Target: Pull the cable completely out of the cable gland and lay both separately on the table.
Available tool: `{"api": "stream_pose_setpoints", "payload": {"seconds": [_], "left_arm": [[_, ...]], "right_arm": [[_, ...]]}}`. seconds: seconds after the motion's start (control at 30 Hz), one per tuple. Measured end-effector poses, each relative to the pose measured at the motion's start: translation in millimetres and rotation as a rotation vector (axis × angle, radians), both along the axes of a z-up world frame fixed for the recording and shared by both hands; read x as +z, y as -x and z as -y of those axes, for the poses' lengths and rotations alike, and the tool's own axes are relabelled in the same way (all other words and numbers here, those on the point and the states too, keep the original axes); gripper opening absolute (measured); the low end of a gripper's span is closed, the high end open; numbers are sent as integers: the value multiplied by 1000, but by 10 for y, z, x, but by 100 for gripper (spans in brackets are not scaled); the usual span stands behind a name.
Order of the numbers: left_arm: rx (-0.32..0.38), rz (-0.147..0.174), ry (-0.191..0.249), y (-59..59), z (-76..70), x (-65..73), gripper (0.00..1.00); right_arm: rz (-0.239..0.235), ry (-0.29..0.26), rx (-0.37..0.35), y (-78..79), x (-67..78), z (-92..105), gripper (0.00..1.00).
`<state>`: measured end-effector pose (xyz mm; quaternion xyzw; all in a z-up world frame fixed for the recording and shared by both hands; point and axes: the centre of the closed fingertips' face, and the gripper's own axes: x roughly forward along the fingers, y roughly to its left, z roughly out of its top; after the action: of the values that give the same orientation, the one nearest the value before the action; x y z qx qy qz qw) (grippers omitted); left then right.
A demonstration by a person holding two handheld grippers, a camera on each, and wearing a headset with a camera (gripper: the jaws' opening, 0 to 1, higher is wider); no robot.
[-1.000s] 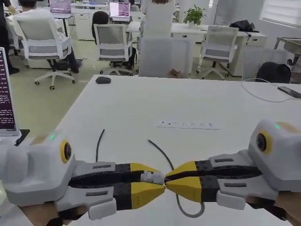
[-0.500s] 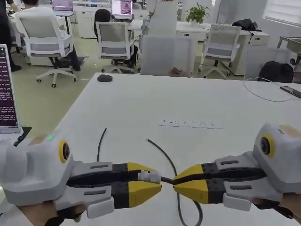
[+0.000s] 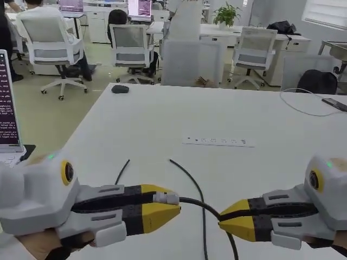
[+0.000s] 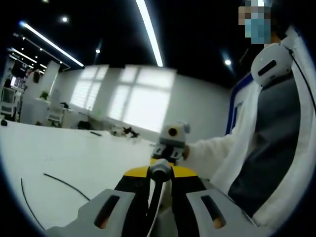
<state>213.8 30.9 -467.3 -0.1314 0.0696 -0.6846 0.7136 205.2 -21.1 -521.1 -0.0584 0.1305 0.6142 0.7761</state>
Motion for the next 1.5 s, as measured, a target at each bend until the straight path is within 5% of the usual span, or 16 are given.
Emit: {"api": "stream_pose_setpoints", "payload": {"seconds": [0.43, 0.9, 1.5], "left_arm": [[19, -2, -23, -25, 12, -37, 16], [8, 2, -48, -10, 106, -68, 16], [3, 25, -54, 2, 120, -19, 16]], "right_arm": [[18, 32, -13, 20, 5, -16, 3], [45, -79, 12, 4, 530, -316, 14], [82, -50, 48, 20, 491, -409, 3]]}}
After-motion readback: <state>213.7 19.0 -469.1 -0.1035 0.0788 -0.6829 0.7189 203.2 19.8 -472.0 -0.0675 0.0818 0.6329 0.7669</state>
